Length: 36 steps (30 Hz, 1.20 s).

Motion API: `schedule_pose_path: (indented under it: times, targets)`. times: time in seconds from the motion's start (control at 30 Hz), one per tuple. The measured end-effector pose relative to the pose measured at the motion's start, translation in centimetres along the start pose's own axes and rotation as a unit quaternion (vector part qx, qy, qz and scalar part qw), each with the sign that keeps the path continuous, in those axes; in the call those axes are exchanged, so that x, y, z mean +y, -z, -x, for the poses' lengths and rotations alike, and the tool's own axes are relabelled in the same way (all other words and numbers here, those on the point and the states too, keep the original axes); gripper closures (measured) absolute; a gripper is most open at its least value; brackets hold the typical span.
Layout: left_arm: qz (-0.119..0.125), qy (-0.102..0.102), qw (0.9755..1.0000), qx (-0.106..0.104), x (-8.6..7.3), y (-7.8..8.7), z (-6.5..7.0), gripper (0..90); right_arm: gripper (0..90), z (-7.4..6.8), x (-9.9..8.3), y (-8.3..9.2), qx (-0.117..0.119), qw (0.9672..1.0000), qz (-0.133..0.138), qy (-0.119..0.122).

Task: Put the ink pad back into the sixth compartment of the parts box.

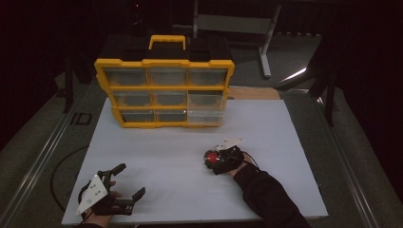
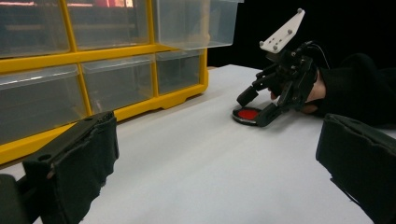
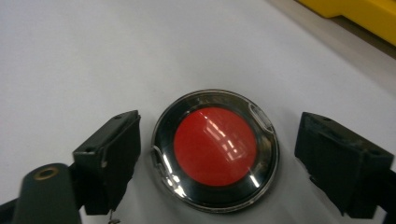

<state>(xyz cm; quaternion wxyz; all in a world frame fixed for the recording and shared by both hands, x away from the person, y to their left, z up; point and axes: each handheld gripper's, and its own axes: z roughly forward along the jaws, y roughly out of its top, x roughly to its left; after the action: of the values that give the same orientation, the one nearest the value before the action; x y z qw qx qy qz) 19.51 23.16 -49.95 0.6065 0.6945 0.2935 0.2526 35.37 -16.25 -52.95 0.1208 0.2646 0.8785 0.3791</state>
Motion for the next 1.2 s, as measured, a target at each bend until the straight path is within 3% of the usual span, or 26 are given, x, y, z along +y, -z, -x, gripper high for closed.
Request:
schedule_pose_path:
  times: [0.23, 0.43, 0.8, 1.2]
  targets:
    - [-0.001, 0.0, 1.0, 0.001, 0.0, 0.0, 0.0, 0.0, 29.1, 0.0, 0.3, 0.0, -0.002, 0.9998, -0.015, -0.015]
    - [-0.002, -0.001, 1.0, 0.001, 0.0, -0.1, 0.1, 0.0, 29.6, -0.3, 0.5, 0.0, -0.013, 0.9993, -0.029, -0.02]
    - [-0.003, 0.0, 1.0, 0.001, -0.1, -0.1, 0.0, 0.0, 29.9, -0.2, 0.9, 0.0, -0.011, 0.9989, -0.039, -0.025]
    - [-0.004, 0.0, 1.0, 0.0, -0.1, -0.2, 0.0, 0.0, 29.9, -0.3, 1.5, 1.2, 0.007, 0.9989, -0.044, -0.018]
